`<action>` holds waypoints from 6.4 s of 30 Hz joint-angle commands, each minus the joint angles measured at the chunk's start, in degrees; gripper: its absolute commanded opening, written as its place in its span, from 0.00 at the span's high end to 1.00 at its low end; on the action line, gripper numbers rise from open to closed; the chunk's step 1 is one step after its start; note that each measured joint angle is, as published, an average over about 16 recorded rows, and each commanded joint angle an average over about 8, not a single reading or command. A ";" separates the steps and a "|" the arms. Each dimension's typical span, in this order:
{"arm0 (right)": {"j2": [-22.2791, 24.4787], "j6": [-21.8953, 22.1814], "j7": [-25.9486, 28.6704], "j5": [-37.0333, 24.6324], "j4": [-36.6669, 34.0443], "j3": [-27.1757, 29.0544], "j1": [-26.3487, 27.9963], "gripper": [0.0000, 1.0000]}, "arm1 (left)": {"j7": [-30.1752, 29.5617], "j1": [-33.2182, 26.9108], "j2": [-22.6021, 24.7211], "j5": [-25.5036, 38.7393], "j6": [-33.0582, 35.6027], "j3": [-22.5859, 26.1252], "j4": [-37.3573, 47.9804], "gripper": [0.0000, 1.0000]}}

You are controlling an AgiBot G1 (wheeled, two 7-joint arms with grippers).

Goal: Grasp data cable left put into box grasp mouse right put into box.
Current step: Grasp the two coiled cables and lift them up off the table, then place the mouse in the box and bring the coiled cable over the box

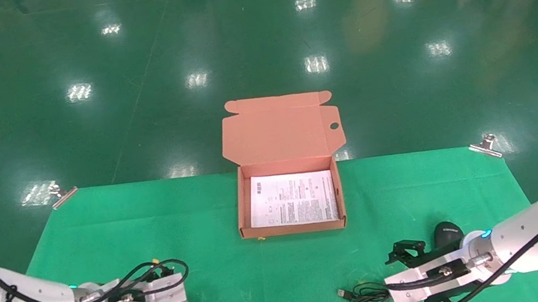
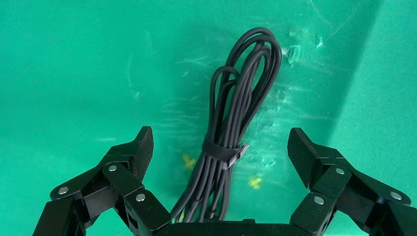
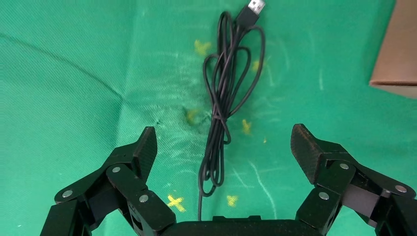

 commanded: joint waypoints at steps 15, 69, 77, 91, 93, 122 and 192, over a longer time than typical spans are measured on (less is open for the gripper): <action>-3.07 6.57 -5.69 -2.11 -7.71 -0.85 -1.79 0.72 | 4.69 -2.34 3.74 -1.88 -0.63 -0.33 12.34 0.94; 0.09 5.37 -3.76 -0.58 -4.68 0.72 -0.57 1.00 | 5.29 -2.63 2.38 -2.37 0.45 -0.55 10.06 1.00; 9.46 6.13 4.79 0.35 6.24 5.78 3.44 1.00 | 6.69 -5.30 -3.36 -3.62 3.76 -1.97 -0.21 1.00; 2.09 16.18 7.94 -2.33 7.94 10.21 15.87 1.00 | 4.43 -13.17 -1.72 1.26 -4.92 -4.59 -10.86 1.00; -0.76 17.53 5.99 -1.78 5.23 10.23 17.66 1.00 | 4.85 -14.57 -0.23 1.88 -6.70 -4.81 -9.81 1.00; -18.28 21.99 -15.80 8.03 -20.74 11.69 28.13 1.00 | 13.06 -22.85 9.08 1.21 -14.37 -5.51 4.05 1.00; -21.77 35.75 -8.19 37.68 -25.90 -17.72 16.40 1.00 | -9.07 -15.12 -0.34 15.29 -4.74 -2.50 -14.91 1.00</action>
